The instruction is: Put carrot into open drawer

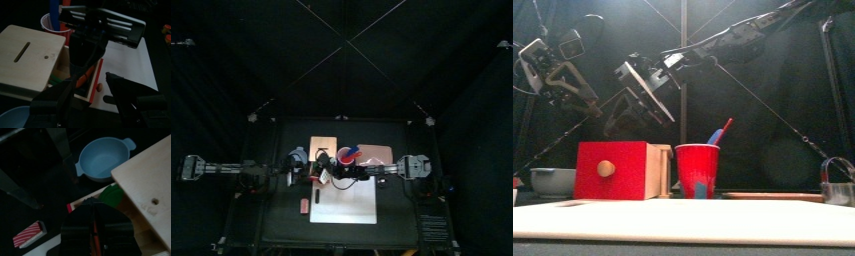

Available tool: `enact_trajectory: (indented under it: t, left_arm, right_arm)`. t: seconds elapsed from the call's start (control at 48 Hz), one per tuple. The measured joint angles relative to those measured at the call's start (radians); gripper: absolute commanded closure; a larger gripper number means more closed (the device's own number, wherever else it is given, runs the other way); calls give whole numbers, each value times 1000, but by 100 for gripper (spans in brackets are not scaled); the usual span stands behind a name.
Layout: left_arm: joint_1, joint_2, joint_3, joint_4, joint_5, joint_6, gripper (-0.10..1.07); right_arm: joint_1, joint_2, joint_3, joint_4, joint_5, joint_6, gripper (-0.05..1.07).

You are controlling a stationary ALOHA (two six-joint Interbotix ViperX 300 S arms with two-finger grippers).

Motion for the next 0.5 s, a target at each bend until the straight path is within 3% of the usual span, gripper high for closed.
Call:
enact_trajectory:
  t: [0.271, 0.5]
  left_arm:
    - [0, 0, 0, 0, 0, 0, 11]
    - [0, 0, 0, -5, 0, 0, 11]
  right_arm:
    - [-6, 41, 0, 38, 9, -20, 68]
    - [-6, 41, 5, 37, 98, -21, 68]
